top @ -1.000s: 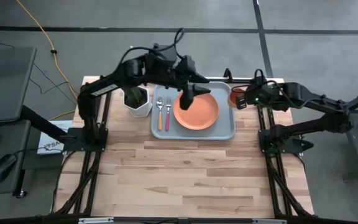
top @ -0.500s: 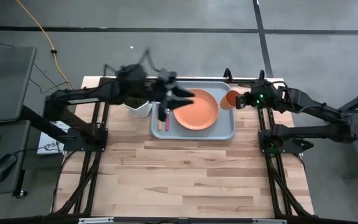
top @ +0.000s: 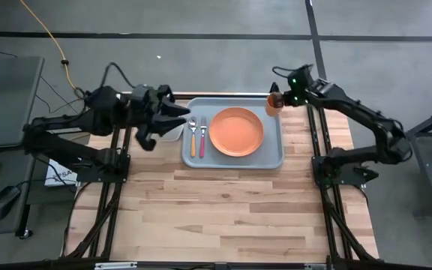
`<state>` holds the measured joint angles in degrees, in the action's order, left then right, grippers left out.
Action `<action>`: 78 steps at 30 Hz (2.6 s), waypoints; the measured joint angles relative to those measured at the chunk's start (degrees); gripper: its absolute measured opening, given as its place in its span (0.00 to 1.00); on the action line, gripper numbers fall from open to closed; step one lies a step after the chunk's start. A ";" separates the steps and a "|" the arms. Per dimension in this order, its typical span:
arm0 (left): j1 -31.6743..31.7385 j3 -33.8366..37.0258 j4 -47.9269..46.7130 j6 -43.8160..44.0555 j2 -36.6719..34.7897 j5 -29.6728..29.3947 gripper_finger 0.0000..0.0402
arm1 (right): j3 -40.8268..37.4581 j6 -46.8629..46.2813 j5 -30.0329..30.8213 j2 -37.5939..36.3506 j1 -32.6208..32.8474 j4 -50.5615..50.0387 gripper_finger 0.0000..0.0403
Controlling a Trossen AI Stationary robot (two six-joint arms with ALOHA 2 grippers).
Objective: Pick and place plate/cup/fork/spoon on tray
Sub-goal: Put the yellow cup on the gray serving tray to the top right of the orange plate, then return to Home Position
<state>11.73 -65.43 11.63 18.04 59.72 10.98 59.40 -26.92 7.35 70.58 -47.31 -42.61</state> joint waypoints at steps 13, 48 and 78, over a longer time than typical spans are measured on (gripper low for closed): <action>-0.61 0.04 -0.21 -0.20 -2.58 -0.04 0.34 | 0.00 -1.55 -1.50 12.58 -2.57 6.60 0.00; -0.59 0.04 -0.18 -0.19 -2.53 0.05 0.34 | 0.00 -6.58 0.14 16.05 -1.33 8.04 0.00; -0.57 0.04 -0.16 -0.19 -2.51 0.00 0.34 | 0.00 -4.11 0.49 3.05 -3.23 6.95 0.44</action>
<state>11.16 -65.39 11.46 17.84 57.21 10.98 59.40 -31.03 7.84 73.63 -50.55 -35.65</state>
